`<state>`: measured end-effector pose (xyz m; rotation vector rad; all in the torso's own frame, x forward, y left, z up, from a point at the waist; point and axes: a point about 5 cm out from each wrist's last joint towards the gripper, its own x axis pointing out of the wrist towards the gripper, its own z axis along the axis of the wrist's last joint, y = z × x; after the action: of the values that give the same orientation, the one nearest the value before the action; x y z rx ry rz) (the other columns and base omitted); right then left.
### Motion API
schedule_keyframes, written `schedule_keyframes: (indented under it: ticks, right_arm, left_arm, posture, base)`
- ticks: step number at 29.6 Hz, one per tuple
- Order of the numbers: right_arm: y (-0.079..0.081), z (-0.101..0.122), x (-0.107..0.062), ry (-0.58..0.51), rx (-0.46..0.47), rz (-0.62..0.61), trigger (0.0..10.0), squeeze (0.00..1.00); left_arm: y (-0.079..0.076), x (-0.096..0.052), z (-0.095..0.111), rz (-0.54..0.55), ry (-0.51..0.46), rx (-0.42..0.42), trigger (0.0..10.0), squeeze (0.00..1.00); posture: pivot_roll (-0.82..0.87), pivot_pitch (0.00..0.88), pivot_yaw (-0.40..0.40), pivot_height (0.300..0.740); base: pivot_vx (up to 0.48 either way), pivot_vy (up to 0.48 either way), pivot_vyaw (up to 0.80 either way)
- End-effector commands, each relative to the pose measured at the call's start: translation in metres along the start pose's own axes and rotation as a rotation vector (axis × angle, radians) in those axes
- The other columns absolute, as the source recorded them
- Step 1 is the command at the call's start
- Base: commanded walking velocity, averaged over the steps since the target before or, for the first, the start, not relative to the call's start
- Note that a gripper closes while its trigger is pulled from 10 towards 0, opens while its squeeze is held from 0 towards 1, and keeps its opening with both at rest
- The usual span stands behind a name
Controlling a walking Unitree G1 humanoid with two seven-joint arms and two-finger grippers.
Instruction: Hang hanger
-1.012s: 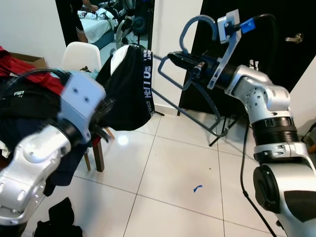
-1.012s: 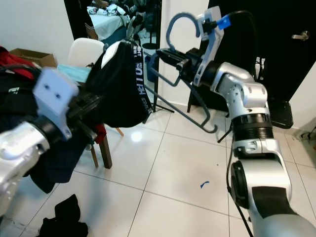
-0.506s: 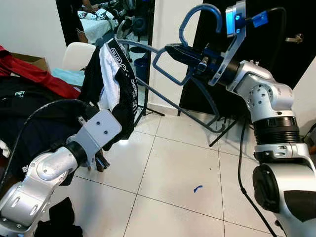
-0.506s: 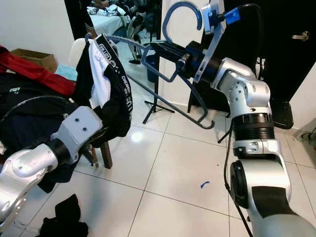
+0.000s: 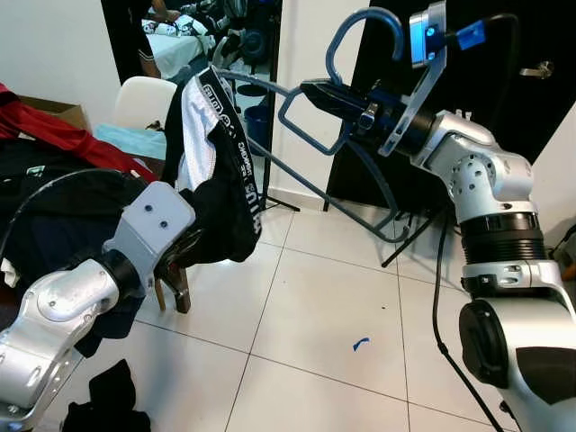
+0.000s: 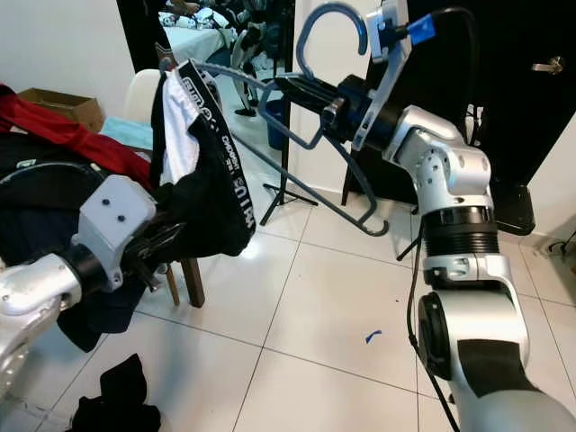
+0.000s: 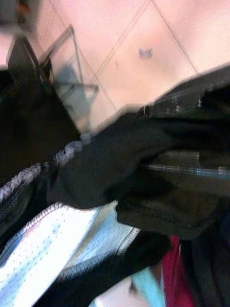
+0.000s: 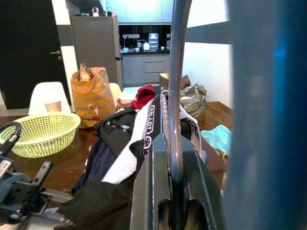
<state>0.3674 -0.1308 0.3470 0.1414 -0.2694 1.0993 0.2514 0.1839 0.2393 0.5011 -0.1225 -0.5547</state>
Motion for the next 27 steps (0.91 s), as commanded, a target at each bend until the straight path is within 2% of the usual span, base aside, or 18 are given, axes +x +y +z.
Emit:
schedule_keyframes:
  ticks: [1, 4, 5, 6, 11, 12, 13, 14, 16, 17, 19, 20, 21, 22, 23, 24, 26, 27]
  right_arm:
    - [-0.001, 0.007, 0.001, -0.025, -0.020, -0.015, 10.0, 0.00]
    - [-0.002, 0.003, 0.002, -0.014, -0.024, -0.032, 10.0, 0.00]
    - [-0.003, -0.002, 0.004, 0.004, -0.035, -0.047, 10.0, 0.00]
    - [-0.001, -0.009, 0.007, 0.033, -0.059, -0.055, 10.0, 0.00]
    - [0.004, -0.018, 0.013, 0.062, -0.084, -0.046, 10.0, 0.00]
    - [0.008, -0.023, 0.017, 0.072, -0.094, -0.037, 10.0, 0.00]
    - [0.008, -0.023, 0.017, 0.072, -0.094, -0.037, 10.0, 0.00]
    - [0.013, -0.027, 0.022, 0.084, -0.110, -0.026, 10.0, 0.00]
    - [0.013, -0.027, 0.022, 0.084, -0.110, -0.026, 10.0, 0.00]
    - [0.018, -0.031, 0.027, 0.091, -0.119, -0.019, 10.0, 0.00]
    - [0.018, -0.031, 0.027, 0.091, -0.119, -0.019, 10.0, 0.00]
    - [0.026, -0.037, 0.034, 0.092, -0.116, -0.009, 10.0, 0.00]
    - [0.026, -0.037, 0.034, 0.092, -0.116, -0.009, 10.0, 0.00]
    - [0.034, -0.041, 0.042, 0.084, -0.099, -0.003, 10.0, 0.00]
    - [0.034, -0.041, 0.042, 0.084, -0.099, -0.003, 10.0, 0.00]
    - [0.040, -0.043, 0.047, 0.072, -0.082, 0.000, 10.0, 0.00]
    - [0.040, -0.043, 0.047, 0.072, -0.082, 0.000, 10.0, 0.00]
    - [0.045, -0.042, 0.051, 0.059, -0.067, 0.001, 10.0, 0.00]
  left_arm:
    - [-0.004, -0.007, 0.002, -0.067, 0.007, -0.034, 10.0, 1.00]
    - [-0.004, -0.012, 0.005, -0.095, -0.001, -0.061, 10.0, 1.00]
    - [-0.004, -0.016, 0.010, -0.118, -0.025, -0.089, 10.0, 1.00]
    - [0.001, -0.018, 0.019, -0.107, -0.089, -0.132, 10.0, 1.00]
    - [0.009, -0.020, 0.033, -0.076, -0.181, -0.170, 10.0, 1.00]
    - [0.018, -0.018, 0.038, -0.002, -0.230, -0.179, 10.0, 1.00]
    - [0.018, -0.018, 0.038, -0.002, -0.230, -0.179, 10.0, 1.00]
    - [0.032, -0.014, 0.042, 0.123, -0.273, -0.194, 10.0, 1.00]
    - [0.032, -0.014, 0.042, 0.123, -0.273, -0.194, 10.0, 1.00]
    - [0.049, -0.011, 0.045, 0.287, -0.319, -0.235, 10.0, 1.00]
    - [0.049, -0.011, 0.045, 0.287, -0.319, -0.235, 10.0, 1.00]
    - [0.061, -0.007, 0.043, 0.425, -0.338, -0.272, 10.0, 0.00]
    - [0.061, -0.007, 0.043, 0.425, -0.338, -0.272, 10.0, 0.00]
    - [0.067, -0.001, 0.036, 0.548, -0.317, -0.288, 10.0, 0.00]
    - [0.067, -0.001, 0.036, 0.548, -0.317, -0.288, 10.0, 0.00]
    - [0.069, 0.002, 0.030, 0.648, -0.288, -0.295, 10.0, 0.00]
    - [0.069, 0.002, 0.030, 0.648, -0.288, -0.295, 10.0, 0.00]
    - [0.069, 0.005, 0.024, 0.716, -0.256, -0.294, 10.0, 0.00]
  posture:
    - [-0.01, 0.000, -0.077, 0.740]
    - [0.00, 0.000, -0.078, 0.740]
    - [0.00, 0.000, -0.078, 0.740]
    - [0.00, 0.000, -0.077, 0.740]
    - [0.00, 0.000, -0.077, 0.740]
    - [0.00, 0.000, -0.078, 0.740]
    - [0.00, 0.000, -0.078, 0.740]
    - [0.00, 0.000, -0.078, 0.740]
    - [0.00, 0.000, -0.078, 0.740]
    - [0.00, 0.000, -0.077, 0.740]
    - [0.00, 0.000, -0.077, 0.740]
    - [0.00, 0.000, -0.077, 0.740]
    - [0.00, 0.000, -0.077, 0.740]
    - [0.00, 0.000, -0.074, 0.740]
    - [0.00, 0.000, -0.074, 0.740]
    - [0.00, 0.000, -0.073, 0.740]
    - [0.00, 0.000, -0.073, 0.740]
    - [0.00, 0.000, -0.074, 0.740]
  base:
    - [0.000, 0.000, 0.00]
    - [0.000, 0.000, 0.00]
    - [0.000, 0.000, 0.00]
    - [0.000, 0.000, 0.00]
    - [0.000, 0.000, 0.00]
    - [0.000, 0.000, 0.00]
    - [0.000, 0.000, 0.00]
    - [0.000, 0.000, 0.00]
    - [0.000, 0.000, 0.00]
    - [0.000, 0.000, 0.00]
    - [0.000, 0.000, 0.00]
    - [0.000, 0.000, 0.00]
    - [0.000, 0.000, 0.00]
    - [0.000, 0.000, 0.00]
    - [0.000, 0.000, 0.00]
    - [0.000, 0.000, 0.00]
    - [0.000, 0.000, 0.00]
    - [0.000, 0.000, 0.00]
